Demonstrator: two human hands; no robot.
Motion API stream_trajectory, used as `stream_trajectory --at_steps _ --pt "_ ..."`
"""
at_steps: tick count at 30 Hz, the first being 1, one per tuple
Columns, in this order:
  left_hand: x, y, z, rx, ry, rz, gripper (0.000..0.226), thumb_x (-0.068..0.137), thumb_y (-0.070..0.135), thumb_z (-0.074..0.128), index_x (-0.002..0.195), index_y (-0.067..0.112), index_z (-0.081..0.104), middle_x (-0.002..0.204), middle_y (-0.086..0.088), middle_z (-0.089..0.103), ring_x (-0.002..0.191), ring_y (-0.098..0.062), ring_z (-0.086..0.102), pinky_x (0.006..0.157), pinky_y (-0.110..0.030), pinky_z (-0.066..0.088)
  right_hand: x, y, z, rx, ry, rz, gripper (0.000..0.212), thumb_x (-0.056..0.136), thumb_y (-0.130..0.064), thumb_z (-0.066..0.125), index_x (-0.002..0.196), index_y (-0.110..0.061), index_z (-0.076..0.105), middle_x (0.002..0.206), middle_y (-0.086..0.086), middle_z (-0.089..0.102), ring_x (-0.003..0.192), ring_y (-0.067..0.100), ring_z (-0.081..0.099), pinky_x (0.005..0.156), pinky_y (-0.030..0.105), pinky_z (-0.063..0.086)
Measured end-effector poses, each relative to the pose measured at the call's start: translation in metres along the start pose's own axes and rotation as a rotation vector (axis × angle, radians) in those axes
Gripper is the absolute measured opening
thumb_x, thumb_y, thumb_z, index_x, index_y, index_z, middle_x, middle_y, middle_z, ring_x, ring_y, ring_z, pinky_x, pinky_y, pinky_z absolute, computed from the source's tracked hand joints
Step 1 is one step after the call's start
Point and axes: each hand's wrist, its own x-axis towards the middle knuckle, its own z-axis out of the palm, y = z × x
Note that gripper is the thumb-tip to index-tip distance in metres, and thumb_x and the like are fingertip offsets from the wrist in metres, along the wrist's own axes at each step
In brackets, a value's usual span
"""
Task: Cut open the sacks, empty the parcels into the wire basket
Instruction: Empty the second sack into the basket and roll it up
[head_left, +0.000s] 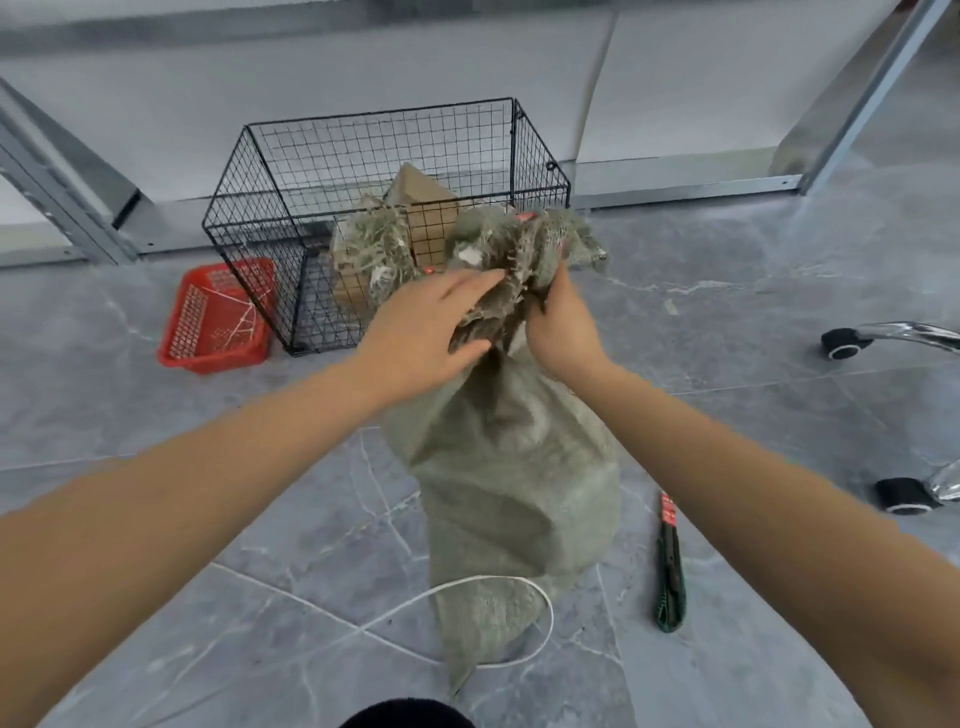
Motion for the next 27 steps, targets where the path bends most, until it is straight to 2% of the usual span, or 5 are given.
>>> stream_trajectory --at_steps 4,8,16,22,27 --pt "-0.022 -0.015 0.011 0.248 0.412 0.147 0.045 0.075 0.028 0.055 0.117 0.013 0.048 0.118 -0.006 0.059 0.113 -0.020 0.045 0.090 -0.036 0.027 0.015 -0.020 0.002 0.149 -0.089 -0.043 0.071 0.090 -0.001 0.044 0.147 -0.010 0.002 0.139 0.014 0.043 0.125 0.029 0.047 0.103 0.045 0.041" --pt "-0.049 -0.025 0.041 0.218 0.150 0.321 0.034 0.079 0.040 0.047 0.089 0.013 0.064 0.092 -0.006 0.065 0.087 -0.022 0.059 0.073 -0.033 0.046 0.016 -0.010 -0.013 -0.602 -0.285 -0.115 0.047 0.089 -0.016 0.048 0.134 -0.004 0.040 0.117 0.018 0.057 0.109 0.037 0.053 0.077 0.039 0.049" --pt "-0.052 -0.031 0.069 0.035 -0.318 -0.435 0.108 0.065 0.063 0.067 0.147 0.027 0.005 0.152 -0.013 -0.004 0.140 -0.034 0.003 0.111 -0.048 0.022 -0.028 0.034 -0.030 -0.819 -0.757 0.310 0.110 0.072 -0.057 0.067 0.148 -0.019 -0.002 0.149 0.015 0.029 0.133 0.033 0.035 0.106 0.043 0.035" --pt "-0.048 -0.040 0.085 -0.683 -0.338 -0.851 0.079 0.076 0.019 0.073 0.141 0.008 0.029 0.141 -0.012 0.041 0.126 -0.029 0.043 0.103 -0.034 0.037 -0.045 0.051 -0.008 -0.568 -0.313 0.175 0.039 0.084 -0.020 0.063 0.119 -0.008 0.052 0.105 0.016 0.064 0.097 0.033 0.060 0.075 0.039 0.051" --pt "-0.030 -0.060 0.053 -0.718 -0.106 -0.807 0.026 0.084 0.009 0.063 0.062 0.012 0.050 0.059 0.000 0.045 0.073 -0.020 0.047 0.054 -0.029 0.031 -0.023 0.020 -0.019 -0.325 -0.134 0.130 0.020 0.089 -0.005 0.050 0.071 -0.013 0.052 0.059 0.000 0.049 0.060 0.023 0.047 0.041 0.018 0.028"
